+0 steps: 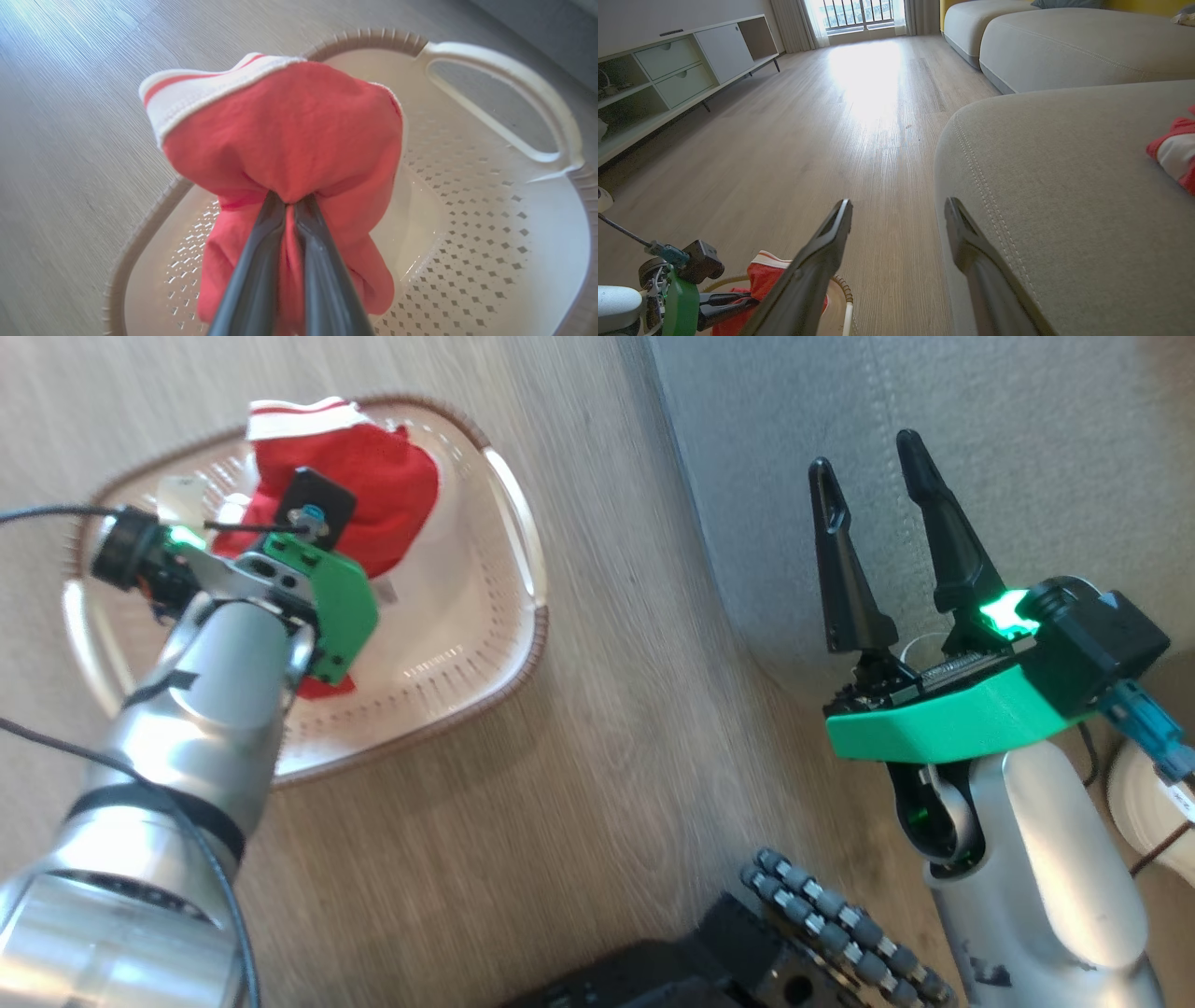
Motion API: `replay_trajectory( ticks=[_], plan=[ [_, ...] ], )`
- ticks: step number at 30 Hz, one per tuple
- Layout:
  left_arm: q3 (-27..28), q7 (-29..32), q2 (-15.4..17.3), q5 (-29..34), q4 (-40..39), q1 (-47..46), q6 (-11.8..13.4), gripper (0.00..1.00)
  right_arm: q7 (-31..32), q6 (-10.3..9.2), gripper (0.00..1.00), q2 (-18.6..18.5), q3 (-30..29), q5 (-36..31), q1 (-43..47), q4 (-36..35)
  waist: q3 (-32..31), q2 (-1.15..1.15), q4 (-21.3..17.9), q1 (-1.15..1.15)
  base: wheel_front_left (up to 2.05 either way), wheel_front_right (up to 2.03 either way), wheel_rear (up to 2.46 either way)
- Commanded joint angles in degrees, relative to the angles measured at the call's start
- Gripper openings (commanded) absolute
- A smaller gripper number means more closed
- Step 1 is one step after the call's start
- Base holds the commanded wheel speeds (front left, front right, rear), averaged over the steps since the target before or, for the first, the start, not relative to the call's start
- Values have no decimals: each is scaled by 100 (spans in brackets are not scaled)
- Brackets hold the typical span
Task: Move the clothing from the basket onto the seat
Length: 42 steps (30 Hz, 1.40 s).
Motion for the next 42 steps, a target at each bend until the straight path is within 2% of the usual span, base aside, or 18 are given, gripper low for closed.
replay_trajectory(
  ticks=[1,8,19,20,21,34,37,42],
  plan=[
    [152,-156,-16,-96,-99,112,34,0,-37,-1,100,5,51,-69,223,-110,-515,0,286,0,0,0,0],
    [333,-465,-275,-459,-464,386,59,0,-37,-1,100,5,-31,-268,428,66,-1341,0,603,0,0,0,0],
    [830,-475,-343,-832,-2930,1470,201,0,-37,-1,100,-172,-33,-369,852,281,-2602,0,915,0,0,0,0],
    [967,-475,-348,-862,-3345,1665,226,0,-37,-1,100,-199,-44,-357,943,311,-2805,0,953,0,0,0,0],
    [967,-475,-348,-862,-3345,1665,226,0,-37,-1,100,-199,-44,-357,943,311,-2805,0,953,0,0,0,0],
    [1858,-476,-404,-928,-5627,2320,140,0,-37,-1,100,-319,-72,-294,1465,420,-3696,0,1148,0,0,0,0],
    [1824,-476,-413,-815,-6136,2424,106,0,-37,-1,100,-326,-106,-288,1565,401,-3801,0,1201,0,0,0,0],
    [1677,-476,-421,-958,-6994,2603,204,0,-37,-1,100,-344,-164,-300,1728,426,-3924,0,1275,0,0,0,0]
  ],
)
